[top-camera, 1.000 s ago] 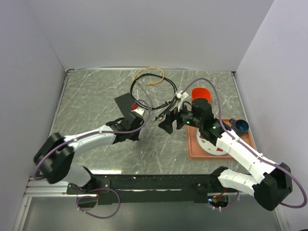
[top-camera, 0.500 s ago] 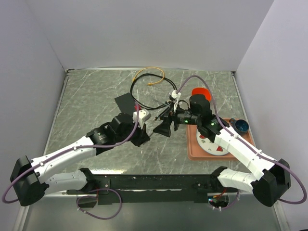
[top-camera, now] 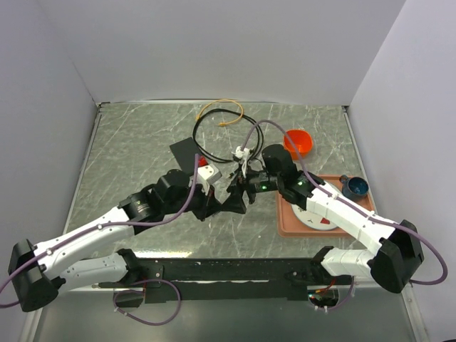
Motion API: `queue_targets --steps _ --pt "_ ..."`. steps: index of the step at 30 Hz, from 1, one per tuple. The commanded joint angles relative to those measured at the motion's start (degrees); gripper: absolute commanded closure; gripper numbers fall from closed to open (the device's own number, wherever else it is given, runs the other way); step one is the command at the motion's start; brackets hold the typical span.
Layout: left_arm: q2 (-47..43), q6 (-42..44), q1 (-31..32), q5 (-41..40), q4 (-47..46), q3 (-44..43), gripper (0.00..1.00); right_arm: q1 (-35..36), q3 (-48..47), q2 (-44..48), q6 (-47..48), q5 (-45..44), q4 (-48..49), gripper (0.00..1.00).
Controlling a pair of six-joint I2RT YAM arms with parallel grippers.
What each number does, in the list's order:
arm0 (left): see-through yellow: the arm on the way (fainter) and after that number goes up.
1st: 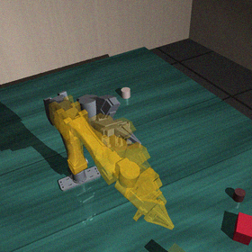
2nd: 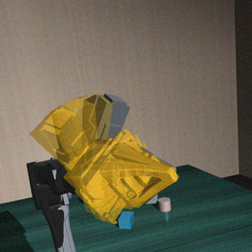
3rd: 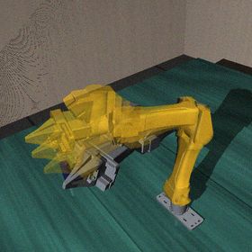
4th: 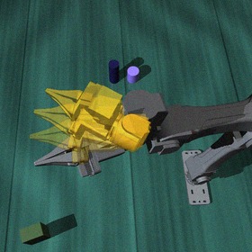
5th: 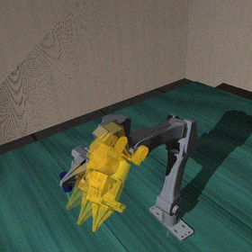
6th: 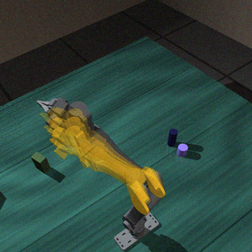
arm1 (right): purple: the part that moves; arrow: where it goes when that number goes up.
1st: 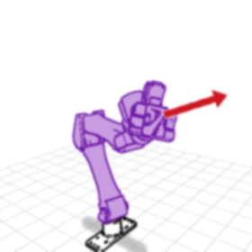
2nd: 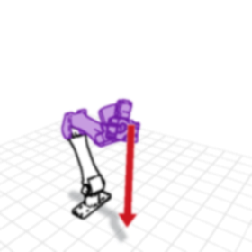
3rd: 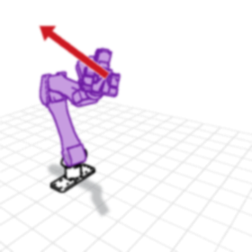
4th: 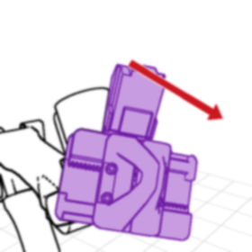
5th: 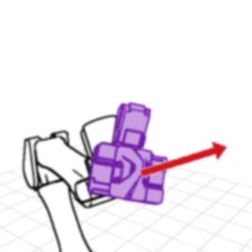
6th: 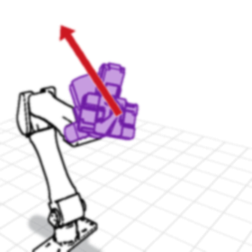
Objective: Insert the plug into the switch port
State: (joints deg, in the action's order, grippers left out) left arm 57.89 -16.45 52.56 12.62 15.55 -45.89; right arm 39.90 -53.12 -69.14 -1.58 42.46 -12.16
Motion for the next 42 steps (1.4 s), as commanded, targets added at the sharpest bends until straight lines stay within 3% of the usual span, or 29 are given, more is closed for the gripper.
queue_targets --steps 1,8,12,15,19,20,21,24,26,29,33,42 --pt "-2.60 1.77 0.18 1.35 -2.37 -1.57 0.99 1.93 -0.23 -0.99 2.54 -0.98 -0.67 0.19" --pt "-3.13 2.56 0.18 -0.05 0.00 -3.15 0.99 2.81 -0.93 -1.43 5.10 1.22 -4.71 0.52" --pt "-4.36 3.44 0.18 -2.33 2.20 -4.47 0.99 3.61 0.12 -0.90 5.10 1.23 -4.71 0.86" --pt "-5.15 3.97 0.18 -3.65 3.08 -5.26 0.99 4.40 0.21 -1.43 5.36 0.79 -5.41 1.00" --pt "-5.77 4.06 0.18 -5.32 2.56 -5.70 0.94 4.57 0.21 -1.17 4.75 -2.02 -5.24 1.00" --pt "-5.94 3.79 0.18 -7.42 2.38 -5.79 0.82 4.57 0.30 -0.56 4.31 -2.81 -4.63 1.00" --pt "-6.03 3.53 0.18 -9.18 1.94 -5.88 0.42 4.57 0.48 -0.20 4.14 -3.69 -4.54 1.00" --pt "-6.38 0.46 0.18 -20.15 1.76 -6.14 0.12 4.57 1.35 2.25 3.26 -7.29 -2.70 1.00" --pt "-6.65 -2.53 0.09 -28.83 1.85 -6.23 0.01 4.49 3.11 5.23 2.47 -9.67 -1.20 1.00" --pt "-8.14 -2.72 0.18 -28.81 -0.42 -5.18 0.01 4.48 5.83 9.79 2.29 -10.47 1.78 1.00" --pt "-11.04 0.09 0.18 -19.15 -5.26 -2.10 0.01 4.40 9.09 16.22 2.29 -9.42 5.91 1.00" --pt "-22.02 3.70 0.18 -4.98 -14.13 4.75 0.02 3.96 8.57 25.20 3.52 -1.15 4.96 1.00"
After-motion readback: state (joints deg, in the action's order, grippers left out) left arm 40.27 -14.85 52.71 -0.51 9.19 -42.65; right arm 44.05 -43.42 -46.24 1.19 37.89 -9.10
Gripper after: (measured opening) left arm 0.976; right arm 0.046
